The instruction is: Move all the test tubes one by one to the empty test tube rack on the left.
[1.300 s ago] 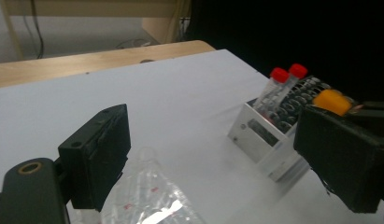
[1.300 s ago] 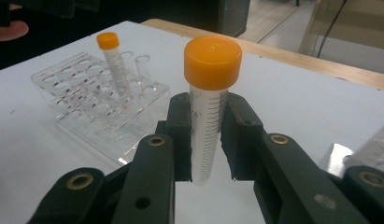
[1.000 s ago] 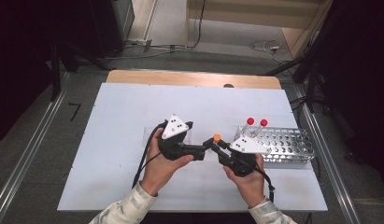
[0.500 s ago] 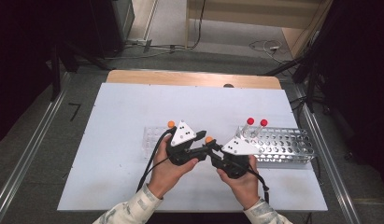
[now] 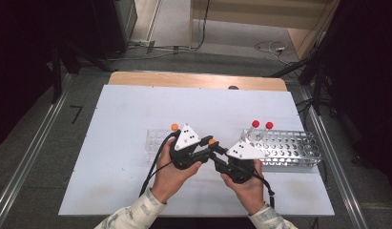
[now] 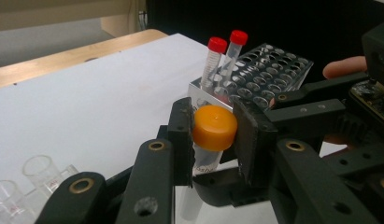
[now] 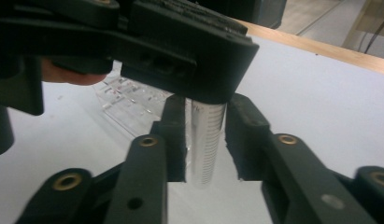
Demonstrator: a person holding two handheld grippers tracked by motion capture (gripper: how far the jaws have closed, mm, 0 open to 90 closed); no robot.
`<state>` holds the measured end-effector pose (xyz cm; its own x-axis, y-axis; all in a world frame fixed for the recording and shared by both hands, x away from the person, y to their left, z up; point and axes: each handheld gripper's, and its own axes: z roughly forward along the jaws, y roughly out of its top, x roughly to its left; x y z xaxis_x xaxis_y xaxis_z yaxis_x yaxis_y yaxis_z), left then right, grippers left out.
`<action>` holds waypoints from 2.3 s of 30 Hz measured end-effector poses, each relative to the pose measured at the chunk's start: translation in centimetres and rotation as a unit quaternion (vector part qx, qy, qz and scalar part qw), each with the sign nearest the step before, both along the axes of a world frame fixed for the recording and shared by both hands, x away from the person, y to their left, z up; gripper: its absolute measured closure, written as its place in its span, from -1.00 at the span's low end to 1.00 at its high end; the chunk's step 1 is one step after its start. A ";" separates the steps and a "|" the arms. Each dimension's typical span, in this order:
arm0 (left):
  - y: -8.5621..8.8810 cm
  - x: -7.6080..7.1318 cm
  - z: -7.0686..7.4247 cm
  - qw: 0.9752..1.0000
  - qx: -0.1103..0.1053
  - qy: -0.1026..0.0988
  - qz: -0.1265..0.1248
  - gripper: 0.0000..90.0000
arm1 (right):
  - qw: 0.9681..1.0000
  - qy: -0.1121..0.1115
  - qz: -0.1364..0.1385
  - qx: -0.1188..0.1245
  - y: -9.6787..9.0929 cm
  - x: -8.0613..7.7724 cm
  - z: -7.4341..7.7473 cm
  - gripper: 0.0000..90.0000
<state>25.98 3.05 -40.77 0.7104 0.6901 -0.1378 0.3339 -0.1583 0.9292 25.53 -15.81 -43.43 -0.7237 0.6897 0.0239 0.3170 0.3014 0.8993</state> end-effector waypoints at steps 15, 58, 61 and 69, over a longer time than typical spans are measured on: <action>4.2 0.0 3.1 0.998 -0.046 -0.017 0.048 0.56 | 1.000 -0.007 0.015 0.006 0.0 -0.4 0.4 -0.43; 10.2 3.2 1.4 0.984 -0.021 -0.013 0.175 0.56 | 1.000 0.004 0.004 0.006 -0.6 -0.1 0.3 -0.54; 9.9 3.2 1.1 0.984 -0.010 -0.013 0.177 0.56 | 1.000 0.005 0.004 0.005 -0.6 -0.1 0.3 -0.54; 10.0 3.9 0.3 0.985 0.016 0.038 0.166 0.55 | 1.000 0.006 0.003 0.005 -0.7 -0.1 0.3 -0.53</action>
